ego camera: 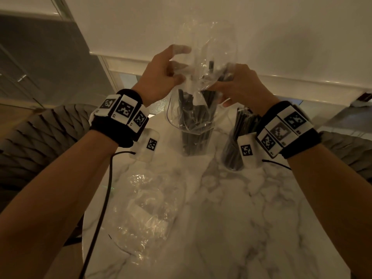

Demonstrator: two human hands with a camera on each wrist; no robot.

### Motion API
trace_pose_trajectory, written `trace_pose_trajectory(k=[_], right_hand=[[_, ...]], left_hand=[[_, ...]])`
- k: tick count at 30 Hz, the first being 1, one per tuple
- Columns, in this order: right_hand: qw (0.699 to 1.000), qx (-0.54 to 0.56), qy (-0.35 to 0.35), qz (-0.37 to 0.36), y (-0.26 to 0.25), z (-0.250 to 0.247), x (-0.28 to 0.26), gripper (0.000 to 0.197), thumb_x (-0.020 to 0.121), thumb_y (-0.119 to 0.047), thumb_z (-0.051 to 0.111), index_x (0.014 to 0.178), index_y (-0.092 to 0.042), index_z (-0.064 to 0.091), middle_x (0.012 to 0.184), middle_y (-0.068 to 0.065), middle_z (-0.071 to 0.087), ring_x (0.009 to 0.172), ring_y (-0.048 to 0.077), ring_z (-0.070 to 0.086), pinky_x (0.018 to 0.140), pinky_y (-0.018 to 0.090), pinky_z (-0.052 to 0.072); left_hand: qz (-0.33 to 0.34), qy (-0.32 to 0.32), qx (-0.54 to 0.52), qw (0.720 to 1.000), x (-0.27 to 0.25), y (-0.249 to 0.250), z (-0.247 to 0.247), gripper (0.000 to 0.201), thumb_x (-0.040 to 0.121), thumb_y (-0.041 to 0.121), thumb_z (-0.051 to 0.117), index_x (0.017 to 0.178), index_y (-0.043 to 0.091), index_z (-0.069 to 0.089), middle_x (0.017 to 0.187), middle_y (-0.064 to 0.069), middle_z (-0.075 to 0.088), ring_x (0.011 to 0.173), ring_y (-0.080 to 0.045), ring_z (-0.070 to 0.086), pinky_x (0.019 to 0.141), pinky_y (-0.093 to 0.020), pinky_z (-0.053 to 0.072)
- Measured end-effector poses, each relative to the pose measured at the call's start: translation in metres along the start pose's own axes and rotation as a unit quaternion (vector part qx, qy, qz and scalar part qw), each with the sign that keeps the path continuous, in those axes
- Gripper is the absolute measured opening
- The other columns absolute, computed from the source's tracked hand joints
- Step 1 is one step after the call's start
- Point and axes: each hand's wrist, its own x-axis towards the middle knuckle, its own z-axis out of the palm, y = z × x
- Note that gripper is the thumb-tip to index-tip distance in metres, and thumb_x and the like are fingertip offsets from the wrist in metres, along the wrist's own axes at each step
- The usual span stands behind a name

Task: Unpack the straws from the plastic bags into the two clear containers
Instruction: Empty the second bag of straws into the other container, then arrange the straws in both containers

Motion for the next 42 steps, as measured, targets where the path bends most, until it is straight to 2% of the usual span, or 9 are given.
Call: trace_pose_trajectory(k=[5, 16, 22, 27, 31, 35, 37, 39, 42], right_hand=[[0.998, -0.052, -0.004, -0.020, -0.008, -0.009, -0.003, 0.061, 0.072, -0.051, 0.072, 0.117, -0.015, 0.051, 0.089, 0.002, 0.069, 0.069, 0.015, 0.069, 0.059, 0.030, 0.060], [0.985, -0.119, 0.105, -0.074, -0.017, -0.041, -0.008, 0.018, 0.083, -0.015, 0.066, 0.088, 0.002, 0.070, 0.072, 0.011, 0.068, 0.050, 0.007, 0.060, 0.057, 0.024, 0.058], [0.960, -0.182, 0.164, -0.134, -0.033, -0.059, -0.018, 0.028, 0.081, -0.019, 0.062, 0.083, 0.009, 0.062, 0.085, 0.023, 0.069, 0.072, 0.027, 0.065, 0.077, 0.041, 0.057], [0.939, -0.145, 0.244, -0.196, -0.051, -0.068, -0.034, 0.030, 0.081, -0.021, 0.046, 0.086, 0.006, 0.060, 0.084, 0.019, 0.066, 0.062, 0.003, 0.052, 0.062, 0.016, 0.043], [0.924, -0.010, 0.256, -0.286, -0.069, -0.078, -0.062, 0.024, 0.089, -0.015, 0.043, 0.071, -0.021, 0.059, 0.070, 0.009, 0.066, 0.070, 0.026, 0.065, 0.070, 0.039, 0.054], [0.936, 0.054, 0.210, -0.277, -0.062, -0.070, -0.119, 0.018, 0.095, -0.015, 0.049, 0.098, 0.001, 0.058, 0.070, -0.002, 0.066, 0.063, 0.015, 0.067, 0.064, 0.028, 0.055], [0.946, 0.067, 0.200, -0.245, -0.041, -0.061, -0.147, 0.006, 0.091, -0.012, 0.054, 0.090, -0.008, 0.056, 0.068, -0.002, 0.066, 0.060, 0.018, 0.067, 0.059, 0.033, 0.054], [0.966, 0.038, 0.189, -0.174, -0.011, -0.047, -0.173, 0.009, 0.089, -0.016, 0.058, 0.081, -0.019, 0.056, 0.066, -0.001, 0.067, 0.057, 0.021, 0.066, 0.057, 0.037, 0.055], [0.994, 0.051, 0.094, -0.030, 0.042, -0.016, -0.210, 0.009, 0.091, -0.008, 0.058, 0.082, -0.007, 0.058, 0.061, 0.002, 0.066, 0.054, 0.015, 0.065, 0.056, 0.024, 0.055]], left_hand=[[-0.026, -0.061, -0.020, 0.998, -0.002, 0.007, 0.001, 0.056, 0.080, -0.006, 0.066, 0.130, 0.009, 0.046, 0.102, -0.008, 0.066, 0.094, -0.013, 0.066, 0.088, -0.028, 0.056], [0.016, 0.070, 0.022, 0.997, -0.005, 0.015, -0.024, 0.028, 0.082, -0.001, 0.067, 0.110, 0.000, 0.064, 0.095, -0.008, 0.070, 0.084, 0.002, 0.070, 0.081, -0.015, 0.055], [0.071, 0.148, 0.023, 0.986, -0.005, 0.032, -0.029, 0.021, 0.081, 0.010, 0.068, 0.101, 0.004, 0.068, 0.091, 0.000, 0.070, 0.088, -0.011, 0.071, 0.085, -0.024, 0.057], [0.144, 0.184, -0.020, 0.972, -0.009, 0.057, -0.025, 0.010, 0.091, 0.017, 0.056, 0.090, 0.008, 0.061, 0.085, -0.007, 0.065, 0.080, -0.016, 0.063, 0.073, -0.034, 0.054], [0.127, 0.216, -0.097, 0.963, -0.022, 0.090, -0.016, 0.017, 0.094, 0.019, 0.050, 0.095, 0.002, 0.055, 0.092, -0.018, 0.061, 0.084, -0.038, 0.063, 0.074, -0.046, 0.059], [0.125, 0.154, -0.103, 0.975, -0.060, 0.100, -0.004, 0.016, 0.097, 0.017, 0.047, 0.098, 0.002, 0.051, 0.096, -0.022, 0.055, 0.081, -0.036, 0.063, 0.066, -0.043, 0.060], [0.097, 0.119, -0.052, 0.987, -0.085, 0.091, 0.002, 0.012, 0.097, 0.019, 0.048, 0.095, 0.007, 0.049, 0.092, -0.016, 0.052, 0.072, -0.033, 0.059, 0.062, -0.050, 0.059], [0.010, 0.076, -0.040, 0.996, -0.110, 0.071, 0.012, 0.014, 0.096, 0.020, 0.053, 0.091, 0.007, 0.052, 0.085, -0.013, 0.055, 0.062, -0.027, 0.057, 0.059, -0.051, 0.058], [-0.130, -0.033, -0.027, 0.991, -0.151, 0.029, 0.036, 0.016, 0.093, 0.024, 0.056, 0.083, 0.011, 0.056, 0.069, -0.004, 0.060, 0.053, -0.018, 0.061, 0.055, -0.036, 0.058]])
